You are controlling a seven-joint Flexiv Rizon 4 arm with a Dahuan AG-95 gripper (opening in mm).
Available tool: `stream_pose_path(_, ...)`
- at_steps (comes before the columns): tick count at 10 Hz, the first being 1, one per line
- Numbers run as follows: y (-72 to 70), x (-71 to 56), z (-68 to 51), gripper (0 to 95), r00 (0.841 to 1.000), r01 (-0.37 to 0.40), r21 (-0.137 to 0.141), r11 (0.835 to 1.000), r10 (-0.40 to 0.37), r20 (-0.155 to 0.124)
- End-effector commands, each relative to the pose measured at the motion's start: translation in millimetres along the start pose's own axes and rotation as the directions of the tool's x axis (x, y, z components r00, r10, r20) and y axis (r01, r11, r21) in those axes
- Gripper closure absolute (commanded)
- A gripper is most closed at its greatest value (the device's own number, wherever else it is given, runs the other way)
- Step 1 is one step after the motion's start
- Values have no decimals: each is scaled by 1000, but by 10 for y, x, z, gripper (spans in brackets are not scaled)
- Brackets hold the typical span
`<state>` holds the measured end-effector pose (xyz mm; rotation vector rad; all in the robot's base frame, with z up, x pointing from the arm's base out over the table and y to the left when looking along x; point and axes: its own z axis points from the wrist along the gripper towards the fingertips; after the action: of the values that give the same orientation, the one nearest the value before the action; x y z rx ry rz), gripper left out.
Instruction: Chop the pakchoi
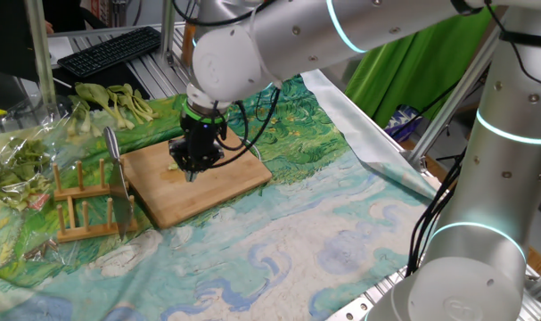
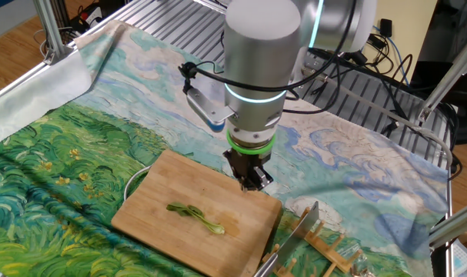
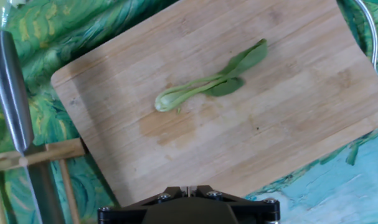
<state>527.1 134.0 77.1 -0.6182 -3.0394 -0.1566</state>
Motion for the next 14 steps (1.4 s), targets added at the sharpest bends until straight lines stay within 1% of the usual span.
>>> stream_pose_path(1,112,-38,-15,570,1000,-13,-28,1000,12,-12)
stream_pose_path(3,189,-61,-40,570,1000,-20,-28,999,19,-12)
stream_pose_path(4,286,-71,-112,570,999,-28,-33,999,28,-18)
stream_pose_path(5,352,-70,-135,570,999,-39,-40,998,38,-21)
stream_pose_path(8,556,-56,-159,570,998,-60,-43,997,59,-24)
stream_pose_path(9,636,-45,-165,570,997,-67,-47,997,66,-26)
stream_pose_path(11,763,-10,-172,570,996,-82,-46,996,81,-26)
stream_pose_path(13,927,48,-184,570,996,-87,-44,995,86,-26)
stream_pose_path(14,980,67,-183,570,996,-91,-46,995,89,-27)
